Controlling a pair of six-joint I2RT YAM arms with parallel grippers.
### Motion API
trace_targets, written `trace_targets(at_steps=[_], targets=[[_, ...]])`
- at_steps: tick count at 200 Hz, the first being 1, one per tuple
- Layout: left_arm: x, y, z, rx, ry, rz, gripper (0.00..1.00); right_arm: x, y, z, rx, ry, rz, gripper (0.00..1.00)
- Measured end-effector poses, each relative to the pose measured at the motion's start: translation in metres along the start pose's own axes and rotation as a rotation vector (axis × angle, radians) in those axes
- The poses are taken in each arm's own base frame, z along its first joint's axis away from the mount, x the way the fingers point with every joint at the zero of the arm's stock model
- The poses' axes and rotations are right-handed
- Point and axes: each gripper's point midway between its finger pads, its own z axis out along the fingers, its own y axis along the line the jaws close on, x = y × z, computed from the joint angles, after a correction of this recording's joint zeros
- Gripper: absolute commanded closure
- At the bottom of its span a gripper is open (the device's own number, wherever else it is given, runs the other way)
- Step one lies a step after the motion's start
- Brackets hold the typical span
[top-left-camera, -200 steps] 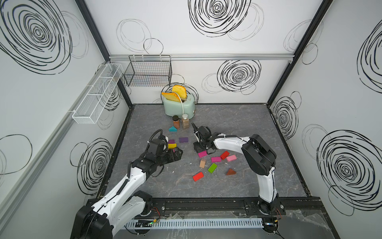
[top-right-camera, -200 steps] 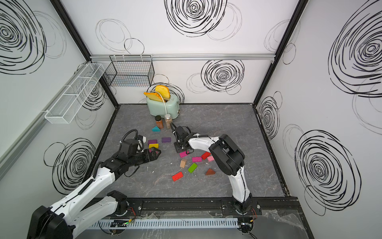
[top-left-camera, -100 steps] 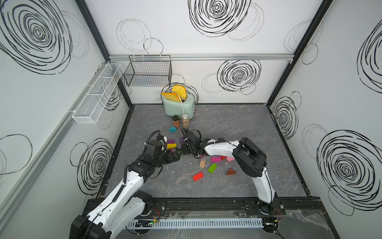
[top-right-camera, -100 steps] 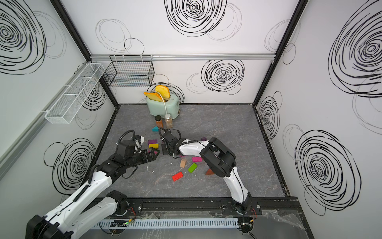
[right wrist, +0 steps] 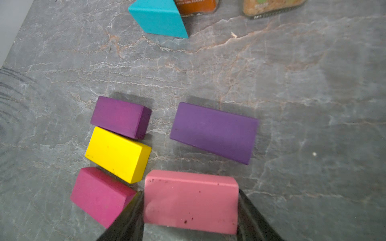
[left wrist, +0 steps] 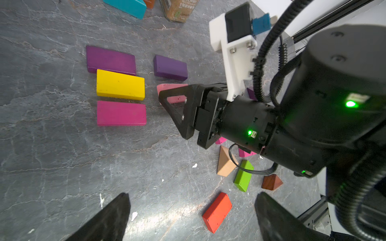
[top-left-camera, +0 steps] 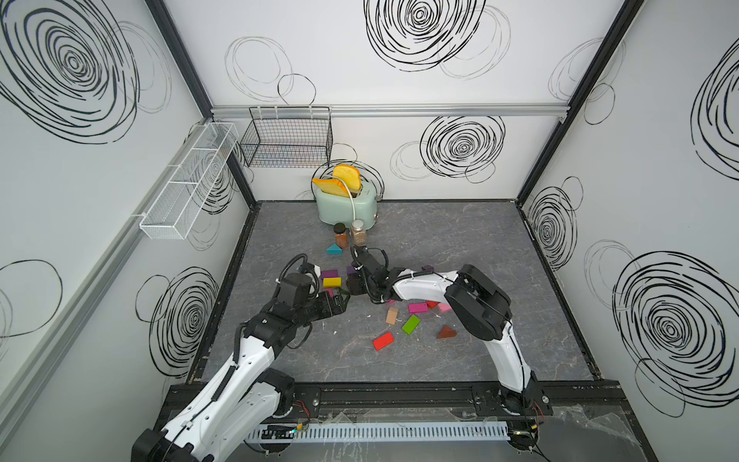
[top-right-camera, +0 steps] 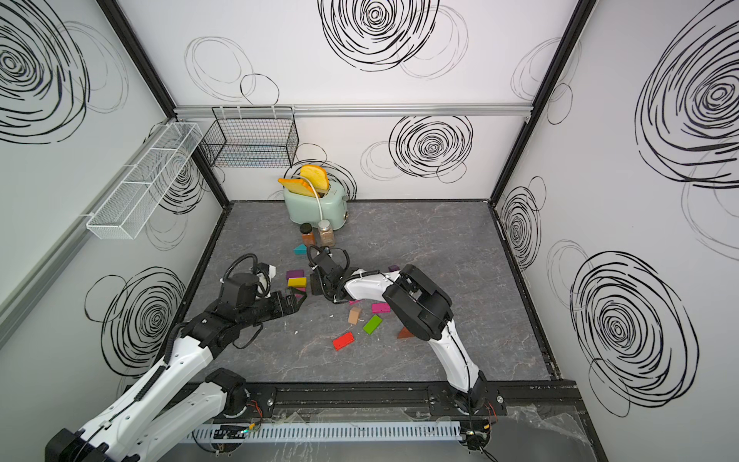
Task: Assemble a piece of candy with building blocks
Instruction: Place the building block at the center of the board, then pick up the building block from the center of the board.
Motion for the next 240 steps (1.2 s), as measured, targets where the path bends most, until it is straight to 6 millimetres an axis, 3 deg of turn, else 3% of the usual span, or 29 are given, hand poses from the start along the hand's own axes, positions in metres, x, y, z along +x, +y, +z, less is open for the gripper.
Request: trace_targets(at_steps=[43, 91, 123, 146, 164, 189, 240], targets=[[-0.002, 0.002, 0.000, -0.006, -0.005, -0.007, 0.02, -0.001, -0.003, -0.001, 0.013, -0.010, -0.005, 0.17], [-0.003, 0.004, 0.001, -0.011, -0.004, -0.015, 0.02, 0.008, -0.012, -0.016, 0.038, 0.021, -0.013, 0.14], [0.000, 0.004, 0.003, -0.005, 0.012, -0.018, 0.02, 0.023, -0.035, -0.060, 0.093, 0.090, -0.065, 0.06], [0.003, 0.002, 0.006, 0.009, 0.034, -0.020, 0.02, 0.016, -0.050, -0.092, 0.124, 0.096, -0.098, 0.04], [0.006, 0.000, 0.008, 0.019, 0.056, -0.023, 0.02, 0.012, -0.065, -0.105, 0.146, 0.102, -0.106, 0.00], [0.010, -0.002, 0.012, 0.037, 0.083, -0.026, 0.02, 0.020, -0.082, -0.100, 0.177, 0.153, -0.119, 0.01], [0.013, -0.003, 0.015, 0.052, 0.099, -0.028, 0.02, 0.058, -0.103, -0.078, 0.242, 0.286, -0.181, 0.03]])
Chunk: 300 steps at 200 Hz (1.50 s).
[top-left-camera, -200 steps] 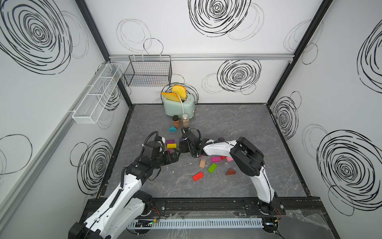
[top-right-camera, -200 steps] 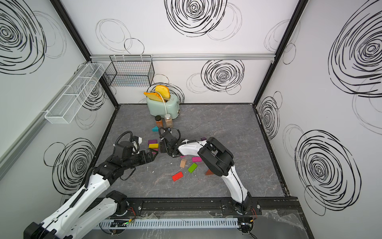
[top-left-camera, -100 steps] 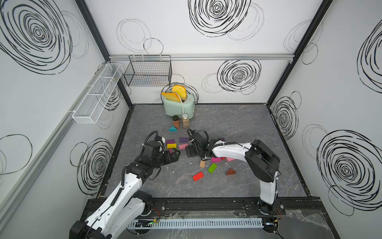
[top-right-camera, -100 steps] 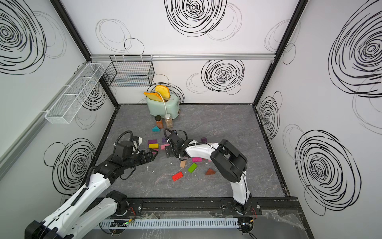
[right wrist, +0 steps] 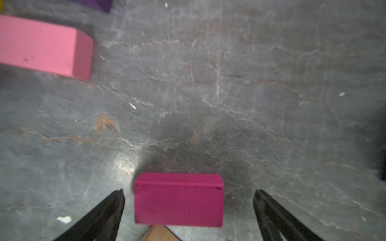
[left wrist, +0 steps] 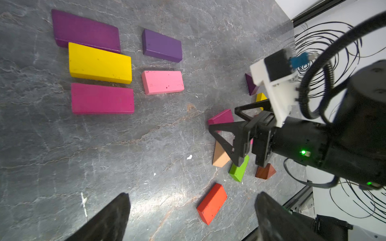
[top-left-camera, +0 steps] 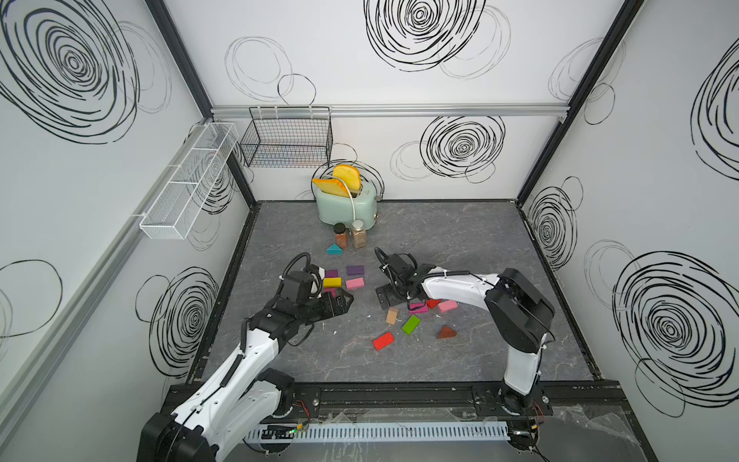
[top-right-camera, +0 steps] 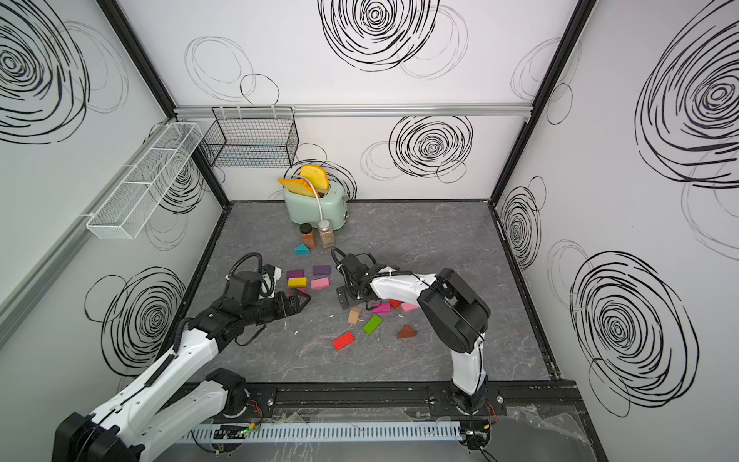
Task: Assemble a piece of candy with building blocks
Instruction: Pick up the building block from the center of the board, then place the building block at the center of the board.
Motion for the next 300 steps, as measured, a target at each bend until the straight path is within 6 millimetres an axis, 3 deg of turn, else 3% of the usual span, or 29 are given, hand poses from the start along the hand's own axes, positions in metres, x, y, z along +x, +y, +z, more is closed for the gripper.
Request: trace_targets(at_steps=[41, 82, 113, 160, 199, 237, 300], targets=[[0.001, 0.001, 0.002, -0.001, 0.010, -0.003, 0.02, 0.001, 0.004, 0.000, -0.006, 0.001, -0.029, 0.20], [0.001, 0.002, 0.002, -0.004, 0.009, -0.004, 0.02, 0.002, 0.012, -0.001, -0.033, -0.001, -0.050, 0.55], [-0.005, 0.006, -0.001, -0.016, -0.018, -0.017, 0.02, 0.002, 0.031, -0.002, -0.078, -0.016, -0.042, 0.67], [-0.028, 0.025, -0.014, -0.062, -0.117, -0.081, 0.02, 0.002, 0.079, -0.005, -0.202, -0.068, 0.043, 0.65], [-0.024, 0.036, -0.013, -0.088, -0.123, -0.116, 0.02, -0.019, 0.107, 0.001, -0.281, -0.122, 0.122, 0.62], [-0.026, 0.040, -0.013, -0.105, -0.133, -0.125, 0.02, -0.039, 0.119, 0.008, -0.313, -0.162, 0.157, 0.59], [-0.027, 0.043, -0.014, -0.113, -0.139, -0.132, 0.02, -0.044, 0.122, 0.009, -0.326, -0.177, 0.180, 0.41]])
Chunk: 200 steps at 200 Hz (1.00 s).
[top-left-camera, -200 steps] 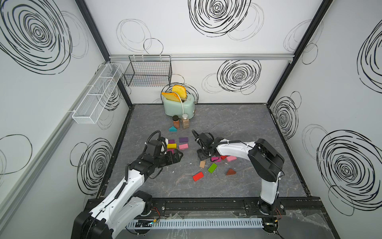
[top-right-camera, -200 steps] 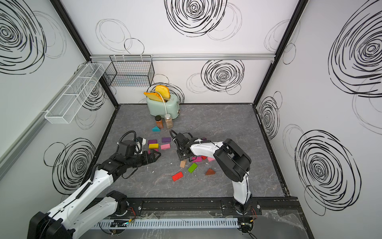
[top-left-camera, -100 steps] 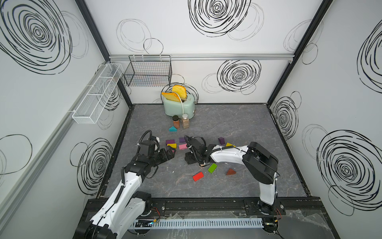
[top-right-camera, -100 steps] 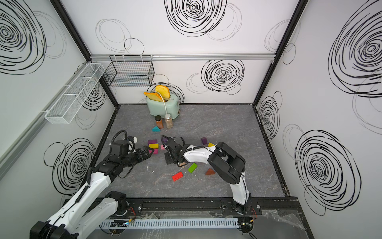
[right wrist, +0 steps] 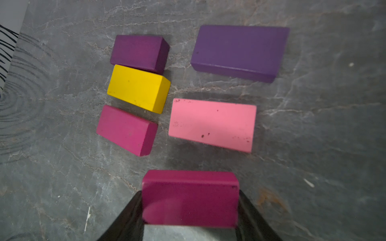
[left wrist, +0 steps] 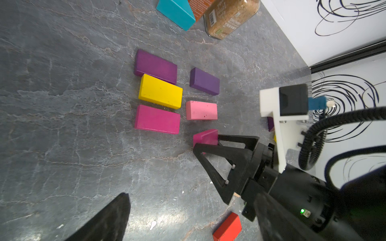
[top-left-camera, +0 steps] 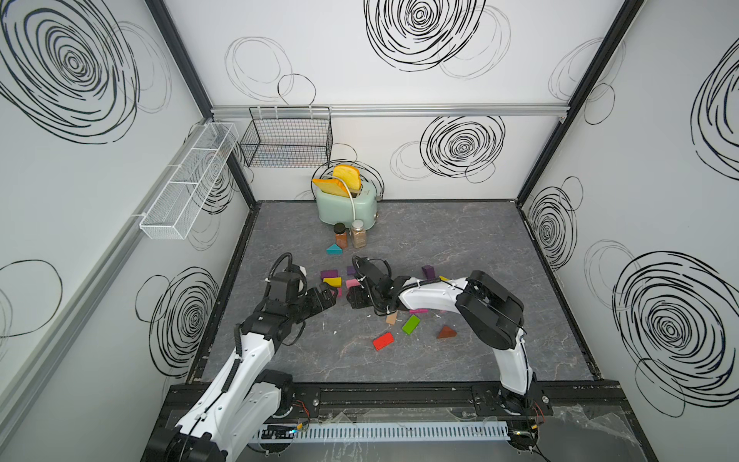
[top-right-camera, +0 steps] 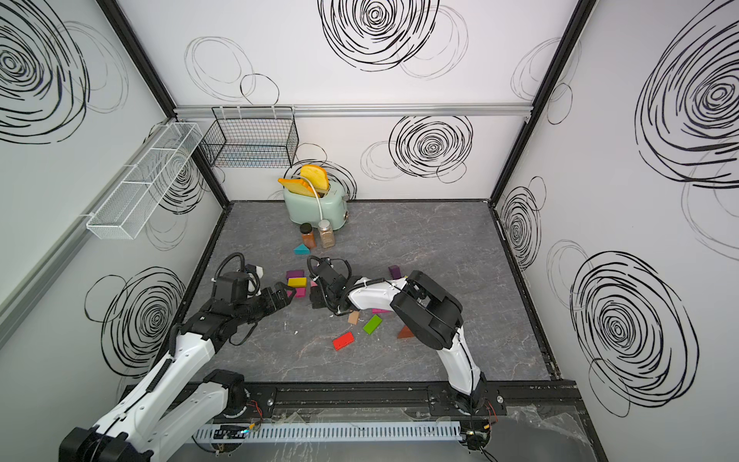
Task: Assemble a piece of candy with building blocks
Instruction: Place the building block at the center of the board, then assemble the building block at the center of the board.
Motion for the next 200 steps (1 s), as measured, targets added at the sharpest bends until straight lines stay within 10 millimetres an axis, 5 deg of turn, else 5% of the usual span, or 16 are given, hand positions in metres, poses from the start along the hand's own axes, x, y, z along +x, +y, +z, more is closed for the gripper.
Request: trace_targets(at_steps=[114, 141, 161, 200], targets=[[0.003, 0.004, 0.004, -0.005, 0.031, -0.009, 0.02, -0.004, -0.002, -0.001, 0.013, -0.018, -0.013, 0.21], [0.006, -0.004, 0.003, 0.021, 0.054, 0.010, 0.02, -0.015, -0.008, -0.019, 0.016, -0.034, -0.037, 0.15], [0.019, -0.018, 0.003, 0.056, 0.096, 0.051, 0.02, -0.049, -0.023, -0.049, 0.010, -0.062, -0.061, 0.12], [0.062, -0.050, 0.010, 0.135, 0.208, 0.144, 0.00, -0.161, -0.067, -0.089, 0.035, -0.192, -0.121, 0.16]])
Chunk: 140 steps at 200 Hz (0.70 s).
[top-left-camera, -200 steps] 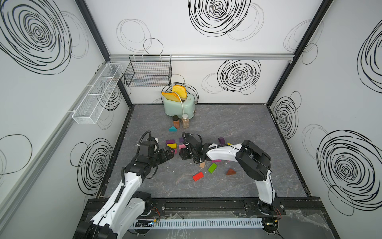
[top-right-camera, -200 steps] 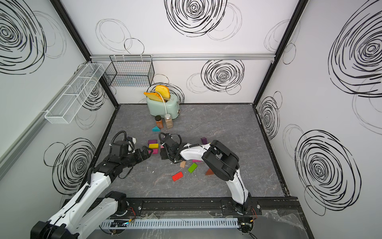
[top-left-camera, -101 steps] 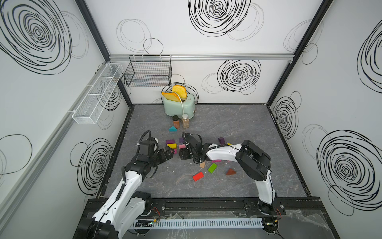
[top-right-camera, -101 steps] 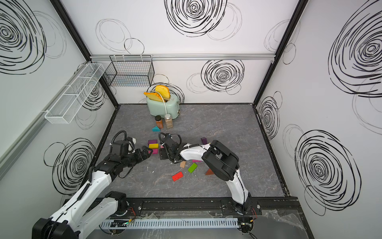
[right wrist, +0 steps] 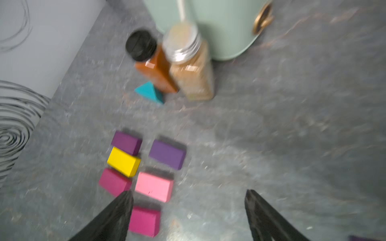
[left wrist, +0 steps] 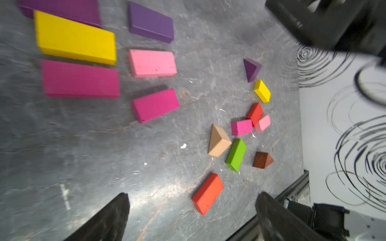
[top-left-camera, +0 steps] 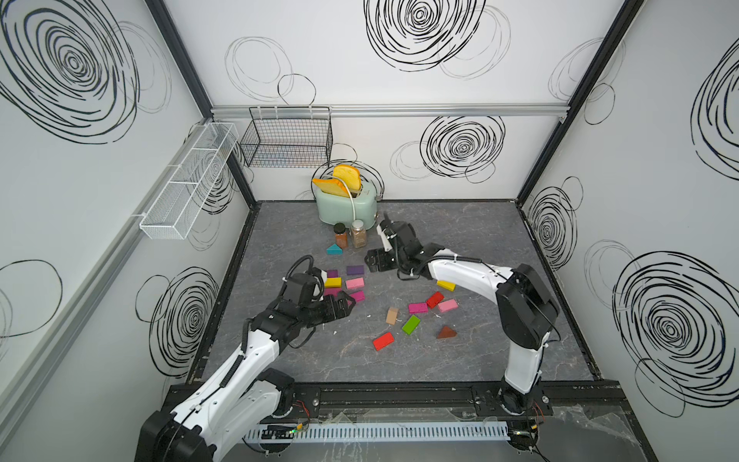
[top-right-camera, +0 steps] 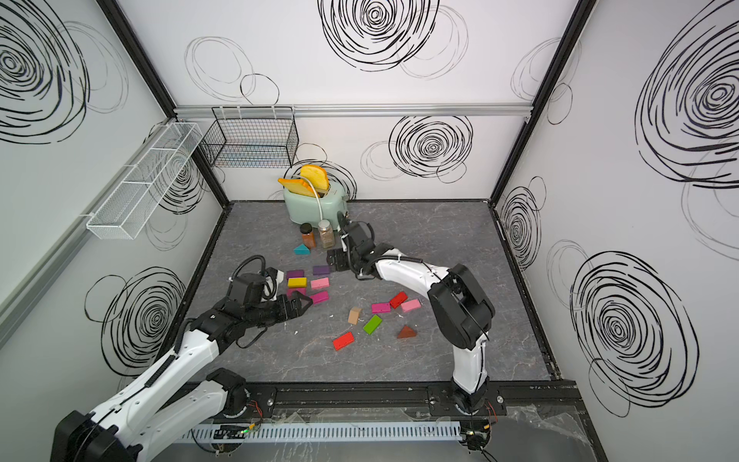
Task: Assemble a piece of candy with building blocks
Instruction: Assemble the building block at the center of the board.
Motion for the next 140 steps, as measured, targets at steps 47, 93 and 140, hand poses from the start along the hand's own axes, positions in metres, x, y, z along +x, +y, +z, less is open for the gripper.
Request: trace_targets(at_steps=[47, 93, 140], targets=[[0.010, -0.001, 0.029, -0.027, 0.041, -0.022, 0.00, -0.011, 0.004, 0.071, -0.031, 0.081, -0.169, 0.21], [0.012, 0.009, 0.057, -0.068, 0.067, -0.036, 0.00, 0.056, -0.006, 0.116, -0.002, 0.287, -0.274, 0.22], [0.007, 0.013, 0.078, -0.081, 0.079, -0.049, 0.01, 0.043, -0.008, 0.116, 0.014, 0.264, -0.326, 0.22]])
